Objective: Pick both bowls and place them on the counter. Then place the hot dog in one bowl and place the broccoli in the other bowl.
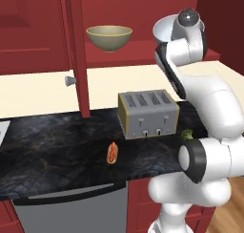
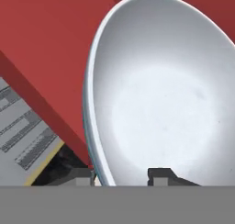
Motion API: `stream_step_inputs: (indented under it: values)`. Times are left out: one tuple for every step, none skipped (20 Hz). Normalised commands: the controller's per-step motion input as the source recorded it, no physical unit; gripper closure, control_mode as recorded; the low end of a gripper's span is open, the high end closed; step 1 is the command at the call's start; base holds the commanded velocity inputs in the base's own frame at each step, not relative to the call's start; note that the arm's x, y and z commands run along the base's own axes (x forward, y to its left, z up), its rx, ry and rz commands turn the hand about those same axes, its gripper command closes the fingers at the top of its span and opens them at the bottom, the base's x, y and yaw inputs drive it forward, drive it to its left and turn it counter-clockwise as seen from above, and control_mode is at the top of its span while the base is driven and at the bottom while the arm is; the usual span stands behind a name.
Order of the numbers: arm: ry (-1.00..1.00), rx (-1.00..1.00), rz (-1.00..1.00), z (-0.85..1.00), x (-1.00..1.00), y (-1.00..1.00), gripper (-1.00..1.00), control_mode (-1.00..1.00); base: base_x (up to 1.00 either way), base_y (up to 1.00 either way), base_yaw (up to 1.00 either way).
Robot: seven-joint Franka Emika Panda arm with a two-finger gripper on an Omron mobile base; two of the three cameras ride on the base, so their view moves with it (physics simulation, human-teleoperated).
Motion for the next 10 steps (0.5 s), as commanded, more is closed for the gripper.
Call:
stream_step_inputs:
  values:
    - [0.0,0.0,0.0,-0.01,-1.0,0.21,1.0,-1.0,0.0,0.0,0.0]
    - [0.0,0.0,0.0,-0.03,-1.0,0.21,1.0,-1.0,0.0,0.0,0.0]
    - [0.0,0.0,0.0,-0.06,-1.0,0.26,1.0,-1.0,0.0,0.0,0.0]
    - [0.0,0.0,0.0,-0.06,-1.0,0.29,1.0,-1.0,0.0,0.0,0.0]
    - [0.0,0.0,0.0,-0.09,-1.0,0.28,1.0,-1.0,0.0,0.0,0.0]
    - [0.0,0.0,0.0,-0.1,-1.0,0.27,1.0,-1.0,0.0,0.0,0.0]
    - [0.01,0.0,0.0,-0.2,-1.0,0.31,1.0,-1.0,0.0,0.0,0.0]
    - [0.01,0.0,0.0,-0.28,-1.0,0.37,1.0,-1.0,0.0,0.0,0.0]
    - [0.02,0.0,0.0,-0.35,-1.0,0.34,1.0,-1.0,0.0,0.0,0.0]
    - [0.03,0.0,0.0,-0.43,-1.0,0.3,1.0,-1.0,0.0,0.0,0.0]
